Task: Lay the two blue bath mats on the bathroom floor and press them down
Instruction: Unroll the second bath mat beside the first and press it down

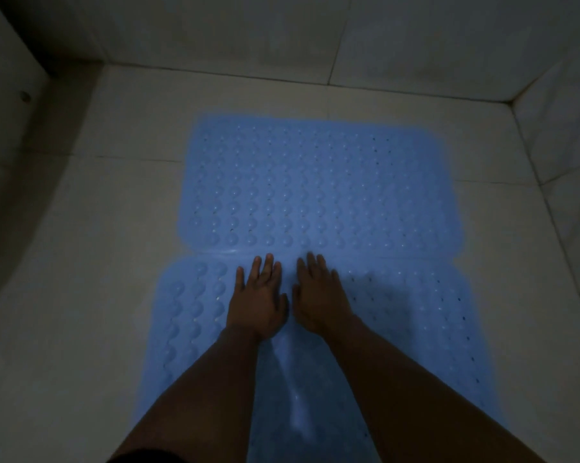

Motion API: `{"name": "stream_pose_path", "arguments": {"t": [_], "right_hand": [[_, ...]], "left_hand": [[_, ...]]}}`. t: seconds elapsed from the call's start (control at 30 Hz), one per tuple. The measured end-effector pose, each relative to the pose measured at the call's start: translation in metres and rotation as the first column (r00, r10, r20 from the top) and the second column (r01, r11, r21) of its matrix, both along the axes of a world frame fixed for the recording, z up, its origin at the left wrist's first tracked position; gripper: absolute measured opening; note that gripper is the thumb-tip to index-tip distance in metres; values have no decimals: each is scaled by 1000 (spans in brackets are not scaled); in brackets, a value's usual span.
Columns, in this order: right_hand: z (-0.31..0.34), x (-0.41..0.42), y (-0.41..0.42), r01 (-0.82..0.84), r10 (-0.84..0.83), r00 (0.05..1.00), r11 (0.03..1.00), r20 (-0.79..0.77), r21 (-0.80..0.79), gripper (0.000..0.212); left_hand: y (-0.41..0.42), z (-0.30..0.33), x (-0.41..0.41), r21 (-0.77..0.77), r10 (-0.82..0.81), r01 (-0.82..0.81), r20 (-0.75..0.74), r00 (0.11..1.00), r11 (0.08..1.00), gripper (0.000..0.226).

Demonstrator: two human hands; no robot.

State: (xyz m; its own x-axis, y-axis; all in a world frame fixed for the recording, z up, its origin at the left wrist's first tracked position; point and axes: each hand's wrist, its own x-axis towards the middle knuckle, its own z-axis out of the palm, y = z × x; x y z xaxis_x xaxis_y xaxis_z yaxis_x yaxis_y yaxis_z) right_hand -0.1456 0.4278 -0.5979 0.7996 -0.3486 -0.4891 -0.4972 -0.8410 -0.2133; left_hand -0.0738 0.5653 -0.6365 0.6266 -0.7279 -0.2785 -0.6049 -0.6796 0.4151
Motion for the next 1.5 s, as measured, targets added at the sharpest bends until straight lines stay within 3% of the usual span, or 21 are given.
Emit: {"name": "stream_pose_path", "arguments": {"t": [0.1, 0.2, 0.37, 0.57, 0.7, 0.83, 0.93, 1.0, 1.2, 1.4, 1.5], "right_hand": [[-37, 0, 10, 4, 13, 984, 996, 180, -93, 69], [-68, -5, 13, 43, 20, 946, 981, 322, -187, 67], [-79, -17, 18, 58, 21, 919, 981, 393, -187, 63], [-75, -11, 14, 76, 8, 903, 981, 429, -177, 63], [-76, -17, 17, 48, 16, 932, 985, 363, -165, 70], [-49, -5, 8, 2, -8, 982, 999, 188, 32, 75], [0, 25, -34, 41, -49, 998, 971, 27, 237, 62], [29, 39, -70, 88, -101, 994, 960, 35, 265, 50], [58, 2, -136, 204, -256, 945, 948, 206, 244, 24], [22, -43, -173, 274, -340, 870, 935, 358, 224, 25], [6, -55, -186, 241, -294, 842, 955, 452, 173, 24]], "left_hand": [[-3, -21, -6, -168, 91, -55, 219, 971, 984, 61], [-3, -36, -9, -178, 109, -47, 358, 927, 983, 56], [0, -42, -18, -139, 120, -76, 342, 932, 987, 55], [-12, -26, -6, -291, 330, -242, 306, 893, 926, 51], [-9, -28, 0, -289, 387, -290, 374, 843, 912, 49], [-1, -13, 16, -234, 422, -356, 378, 824, 905, 51], [-8, 13, 17, -172, 435, -399, 354, 828, 901, 58], [-24, 27, 14, -137, 442, -421, 303, 844, 897, 61], [-92, 35, -22, -39, 245, -244, 255, 935, 969, 73], [-130, -9, -75, 42, 20, -26, 129, 991, 999, 86], [-129, -30, -88, 56, 21, -37, 265, 964, 998, 96]]}}
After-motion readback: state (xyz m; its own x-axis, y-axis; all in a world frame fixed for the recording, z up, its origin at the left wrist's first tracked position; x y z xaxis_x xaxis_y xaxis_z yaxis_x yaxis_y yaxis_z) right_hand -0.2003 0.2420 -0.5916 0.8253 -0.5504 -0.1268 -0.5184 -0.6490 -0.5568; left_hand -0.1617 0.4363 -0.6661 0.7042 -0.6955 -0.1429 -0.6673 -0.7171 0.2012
